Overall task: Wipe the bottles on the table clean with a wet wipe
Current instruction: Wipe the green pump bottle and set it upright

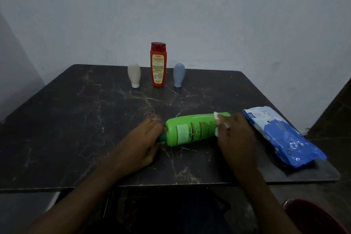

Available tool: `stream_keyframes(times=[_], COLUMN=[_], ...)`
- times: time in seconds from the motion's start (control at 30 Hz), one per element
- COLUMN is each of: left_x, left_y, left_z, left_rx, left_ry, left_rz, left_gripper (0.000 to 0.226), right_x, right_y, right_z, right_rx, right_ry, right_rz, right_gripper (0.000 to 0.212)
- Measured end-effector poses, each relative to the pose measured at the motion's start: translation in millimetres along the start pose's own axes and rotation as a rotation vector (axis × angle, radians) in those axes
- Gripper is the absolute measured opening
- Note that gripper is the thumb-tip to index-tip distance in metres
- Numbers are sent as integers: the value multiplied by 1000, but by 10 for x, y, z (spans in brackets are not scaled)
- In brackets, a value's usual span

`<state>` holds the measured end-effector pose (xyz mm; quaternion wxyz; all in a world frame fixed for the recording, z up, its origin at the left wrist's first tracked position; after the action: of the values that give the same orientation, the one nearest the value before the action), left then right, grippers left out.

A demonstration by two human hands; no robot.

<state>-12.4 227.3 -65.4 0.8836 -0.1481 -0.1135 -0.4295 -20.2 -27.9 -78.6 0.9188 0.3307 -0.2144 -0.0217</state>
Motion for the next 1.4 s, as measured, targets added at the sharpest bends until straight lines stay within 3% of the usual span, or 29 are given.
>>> stream_keyframes(times=[0.17,0.47,0.57,0.67,0.83,1.03,1.4], left_x=[4,-2,4,6,11,14,14], left_y=[-16,-9,-25,-33,-44,-78,-178], left_z=[18,1,7,8,-1,18,60], left_rx=[3,42,55,71,88,125,194], left_ry=[-7,26,21,13,8,1,7], left_rz=[-18,17,7,5,-10,-17,-56], left_gripper=[26,35,30,28,29,36,47], right_x=[101,-209,-98,103,374,351,145], right_y=[-206,955,755,349,-187,-60,928], right_z=[111,-359,-273,-25,267,233,-250], right_rx=[9,-49,-116,-180,-228,-303,-223], right_ry=[-24,166,181,128,65,118,376], right_rz=[-90,261,219,87,-76,-24,170], right_gripper=[21,30,32,18,26,15,46])
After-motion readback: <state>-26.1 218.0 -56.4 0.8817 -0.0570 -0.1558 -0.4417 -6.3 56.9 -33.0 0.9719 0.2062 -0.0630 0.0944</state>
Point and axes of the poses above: each hand's wrist, its own x-axis towards the middle knuckle, its own z-axis out of the back of the hand, y = z × x, the point moved 6 cm from there along x, towards the middle knuckle, and after that the axes turned 12 degrees about y, right-handed, at the moved point
